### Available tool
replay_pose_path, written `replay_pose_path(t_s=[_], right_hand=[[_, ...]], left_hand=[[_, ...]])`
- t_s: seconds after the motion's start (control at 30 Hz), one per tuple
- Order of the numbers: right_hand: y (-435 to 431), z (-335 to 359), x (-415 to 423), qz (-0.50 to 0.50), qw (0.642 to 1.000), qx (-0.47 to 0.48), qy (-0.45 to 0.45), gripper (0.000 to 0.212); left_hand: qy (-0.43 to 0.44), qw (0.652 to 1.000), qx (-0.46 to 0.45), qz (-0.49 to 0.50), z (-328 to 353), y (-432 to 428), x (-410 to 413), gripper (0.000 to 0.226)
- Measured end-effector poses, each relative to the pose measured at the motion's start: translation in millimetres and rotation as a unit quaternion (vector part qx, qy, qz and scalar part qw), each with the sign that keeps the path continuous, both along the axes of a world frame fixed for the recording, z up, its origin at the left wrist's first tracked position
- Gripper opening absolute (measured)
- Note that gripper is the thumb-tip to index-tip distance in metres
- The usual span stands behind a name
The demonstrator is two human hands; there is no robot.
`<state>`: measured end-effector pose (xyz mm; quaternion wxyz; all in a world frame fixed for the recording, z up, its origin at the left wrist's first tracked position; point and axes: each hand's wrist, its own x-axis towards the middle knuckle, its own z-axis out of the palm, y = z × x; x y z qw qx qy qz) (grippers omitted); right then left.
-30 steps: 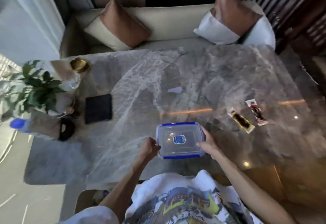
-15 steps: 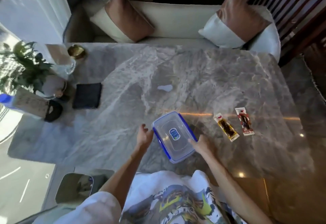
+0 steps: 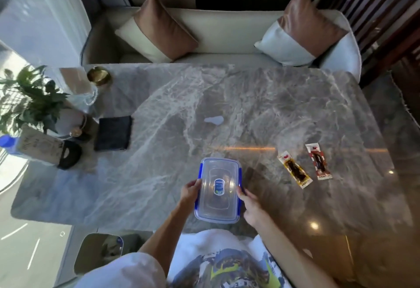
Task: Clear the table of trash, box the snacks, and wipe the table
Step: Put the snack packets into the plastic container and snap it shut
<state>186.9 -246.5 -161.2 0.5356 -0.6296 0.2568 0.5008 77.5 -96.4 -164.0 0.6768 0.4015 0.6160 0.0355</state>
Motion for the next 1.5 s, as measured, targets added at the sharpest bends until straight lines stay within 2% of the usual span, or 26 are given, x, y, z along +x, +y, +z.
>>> replay_pose_path(t_s=[0.13,0.23,0.37,0.53,0.6,0.67,0.7,0.77,0.87,0.97,1.0,1.1,1.2,1.3,1.37,1.43,1.5], right_hand=[[5.0,-7.9,-9.7,-0.048,0.998,0.003,-0.042,0.051],[9.7,-12.7,-10.8,-0.060,0.994,-0.038,-0.081,0.044],[15.8,-24.3,-14.7,0.027,0.985,-0.104,-0.137,0.040],[32.4,-31.2,-19.7,0.099,0.974,-0.106,-0.174,0.041],[35.2,-27.4,-18.6,0.111,0.951,-0.138,-0.255,0.040],[36.4,-21.6,-16.0,0.190,0.905,-0.158,-0.345,0.036],[38.3,-18.3,-14.3,0.242,0.885,-0.154,-0.368,0.033],[44.0,-12.5,-14.1,0.312,0.866,-0.133,-0.369,0.030],[51.8,-0.7,-17.4,0.339,0.841,-0.148,-0.395,0.034],[56.0,10.2,-18.0,0.334,0.831,-0.126,-0.426,0.034],[57.8,14.0,-18.1,0.323,0.837,-0.103,-0.430,0.032],[56.6,28.3,-19.9,0.218,0.910,0.031,-0.351,0.034],[35.0,33.6,0.5,0.142,0.935,0.111,-0.305,0.047],[-10.0,31.0,44.8,0.059,0.948,0.086,-0.301,0.056],[-49.1,21.9,72.3,0.001,0.954,0.033,-0.299,0.055],[-88.6,8.5,88.7,-0.061,0.961,-0.013,-0.270,0.053],[-120.6,-5.4,94.7,-0.088,0.963,-0.055,-0.247,0.051]], left_hand=[[0.061,0.994,0.090,-0.023,-8.1,-8.2,3.9,0.031],[0.098,0.985,0.138,-0.038,-11.2,-10.1,4.8,0.028],[0.139,0.981,0.137,-0.014,-18.9,-8.3,-14.0,0.023],[0.095,0.982,0.158,-0.035,-19.1,4.5,-22.9,0.022],[0.095,0.985,0.145,-0.020,-14.0,8.2,-22.5,0.029],[0.114,0.977,0.177,-0.046,-11.4,8.8,-23.3,0.033],[0.133,0.966,0.205,-0.079,-10.3,7.8,-23.6,0.033],[0.169,0.949,0.239,-0.121,-11.3,7.2,-24.7,0.040],[0.128,0.973,0.168,-0.096,-7.3,9.4,-25.7,0.051],[0.057,0.995,0.069,-0.048,0.4,10.5,-28.2,0.043],[0.055,0.997,0.053,-0.033,1.1,10.7,-29.0,0.038],[0.045,0.999,0.001,0.012,5.2,6.9,-28.4,0.018],[0.036,0.999,-0.006,0.005,7.3,-1.0,-19.7,0.026],[0.066,0.996,0.040,-0.050,10.1,-11.1,-6.2,0.019],[0.070,0.994,0.044,-0.071,10.9,-18.9,2.2,0.026],[0.068,0.996,0.014,-0.046,9.5,-27.6,7.7,0.031],[0.024,0.999,-0.040,0.028,6.9,-38.4,10.9,0.042]])
